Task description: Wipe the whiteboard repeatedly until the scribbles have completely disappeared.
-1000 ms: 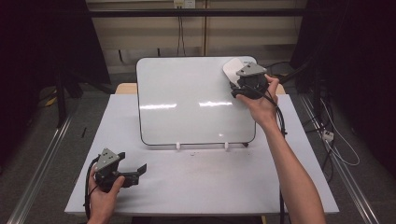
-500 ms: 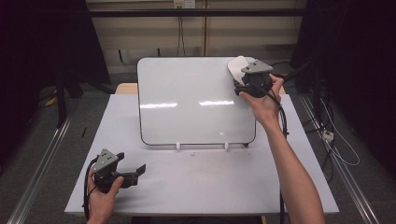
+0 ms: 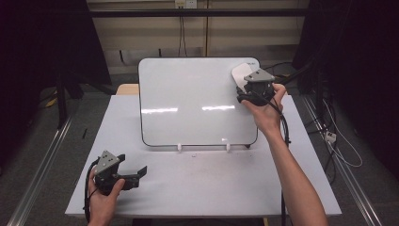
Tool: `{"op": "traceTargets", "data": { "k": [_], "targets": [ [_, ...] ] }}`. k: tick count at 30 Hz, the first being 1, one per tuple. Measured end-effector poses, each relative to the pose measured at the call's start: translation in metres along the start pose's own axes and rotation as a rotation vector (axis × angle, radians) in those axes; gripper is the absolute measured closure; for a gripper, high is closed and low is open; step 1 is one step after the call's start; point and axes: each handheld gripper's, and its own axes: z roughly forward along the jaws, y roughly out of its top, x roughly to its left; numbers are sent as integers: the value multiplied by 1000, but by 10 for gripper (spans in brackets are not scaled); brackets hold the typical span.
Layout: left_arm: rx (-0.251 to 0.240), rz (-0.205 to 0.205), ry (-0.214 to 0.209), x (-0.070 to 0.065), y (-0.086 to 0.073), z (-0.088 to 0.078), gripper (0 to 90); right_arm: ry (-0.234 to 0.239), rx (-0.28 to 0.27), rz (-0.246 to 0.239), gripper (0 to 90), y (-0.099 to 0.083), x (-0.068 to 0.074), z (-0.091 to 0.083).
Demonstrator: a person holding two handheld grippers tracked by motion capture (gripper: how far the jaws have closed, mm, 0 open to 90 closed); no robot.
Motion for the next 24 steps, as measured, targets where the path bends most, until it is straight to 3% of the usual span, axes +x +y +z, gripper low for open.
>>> {"op": "traceTargets", "data": {
  "k": [12, 24],
  "targets": [
    [14, 5, -4, -1, 0, 3, 47, 57, -4, -71, 315, -25, 25, -7],
    [12, 10, -1, -2, 1, 4, 47, 143, -12, -150, 309, -50, 71, -13]
  ]
}}
